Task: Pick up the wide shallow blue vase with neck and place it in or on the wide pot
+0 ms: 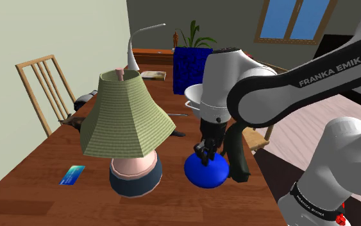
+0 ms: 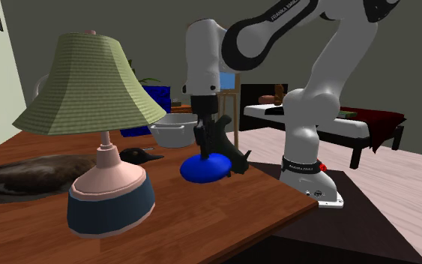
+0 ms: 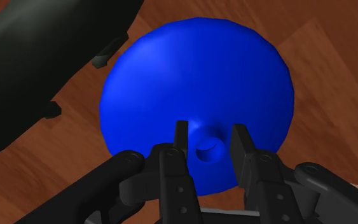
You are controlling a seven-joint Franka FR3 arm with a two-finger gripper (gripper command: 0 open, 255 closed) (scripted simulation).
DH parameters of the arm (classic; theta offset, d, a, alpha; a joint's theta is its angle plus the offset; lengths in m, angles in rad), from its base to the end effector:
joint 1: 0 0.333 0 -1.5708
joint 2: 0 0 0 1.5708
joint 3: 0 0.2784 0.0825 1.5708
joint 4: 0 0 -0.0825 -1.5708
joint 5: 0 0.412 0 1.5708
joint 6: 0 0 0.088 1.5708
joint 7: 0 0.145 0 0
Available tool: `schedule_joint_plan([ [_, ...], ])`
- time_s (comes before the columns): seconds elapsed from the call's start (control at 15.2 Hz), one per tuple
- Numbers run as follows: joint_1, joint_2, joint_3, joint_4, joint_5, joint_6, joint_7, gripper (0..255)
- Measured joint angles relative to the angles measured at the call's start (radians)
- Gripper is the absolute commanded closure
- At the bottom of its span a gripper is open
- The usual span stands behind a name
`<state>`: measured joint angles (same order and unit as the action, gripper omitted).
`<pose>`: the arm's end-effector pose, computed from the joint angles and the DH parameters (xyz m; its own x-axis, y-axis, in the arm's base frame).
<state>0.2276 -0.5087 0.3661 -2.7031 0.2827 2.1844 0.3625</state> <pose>0.3404 0.2216 0.2848 0.9988 0.0194 -0.0441 0.0177 -0.9991 -0.0377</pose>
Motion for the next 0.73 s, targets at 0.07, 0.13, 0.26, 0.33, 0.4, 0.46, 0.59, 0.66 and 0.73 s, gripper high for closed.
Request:
schedule_joint_plan([
  [0.07,0.0,-0.011,-0.004,0.007,-0.002,-0.018,0.0,255],
  [0.13,0.0,-0.019,-0.006,0.015,-0.003,-0.034,0.001,255],
  [0.26,0.0,-0.038,-0.013,0.03,-0.007,-0.068,0.001,255],
  [0.33,-0.001,-0.046,-0.017,0.041,-0.009,-0.087,0.001,255],
  [0.4,-0.002,-0.052,-0.02,0.05,-0.012,-0.102,0.002,255],
  [0.46,-0.001,-0.062,-0.022,0.059,-0.013,-0.12,0.004,255],
  [0.59,-0.001,-0.07,-0.026,0.078,-0.016,-0.148,0.006,255],
  [0.66,-0.003,-0.075,-0.03,0.088,-0.019,-0.162,0.006,255],
  [0.73,-0.003,-0.08,-0.032,0.1,-0.021,-0.18,0.007,255],
])
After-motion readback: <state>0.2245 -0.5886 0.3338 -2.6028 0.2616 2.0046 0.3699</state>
